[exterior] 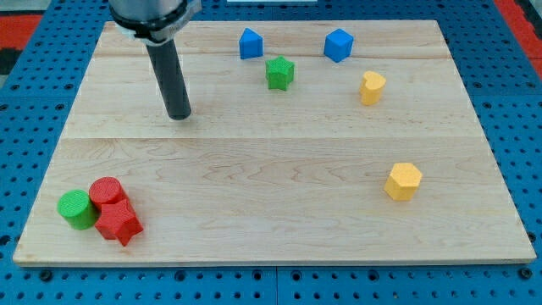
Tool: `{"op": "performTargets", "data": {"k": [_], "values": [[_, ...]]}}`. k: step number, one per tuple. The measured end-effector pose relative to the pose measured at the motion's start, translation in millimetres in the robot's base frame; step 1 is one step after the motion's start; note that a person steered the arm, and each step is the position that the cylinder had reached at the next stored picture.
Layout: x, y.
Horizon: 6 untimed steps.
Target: Move your arm to the green star
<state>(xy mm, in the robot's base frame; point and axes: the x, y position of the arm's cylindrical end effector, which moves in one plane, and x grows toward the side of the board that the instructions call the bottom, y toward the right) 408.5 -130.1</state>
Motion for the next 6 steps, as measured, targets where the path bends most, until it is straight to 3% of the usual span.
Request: {"op": "performTargets", "data": {"k": [4, 6], "values": [[-3.2, 67.6], [-23.0, 138.6]]}}
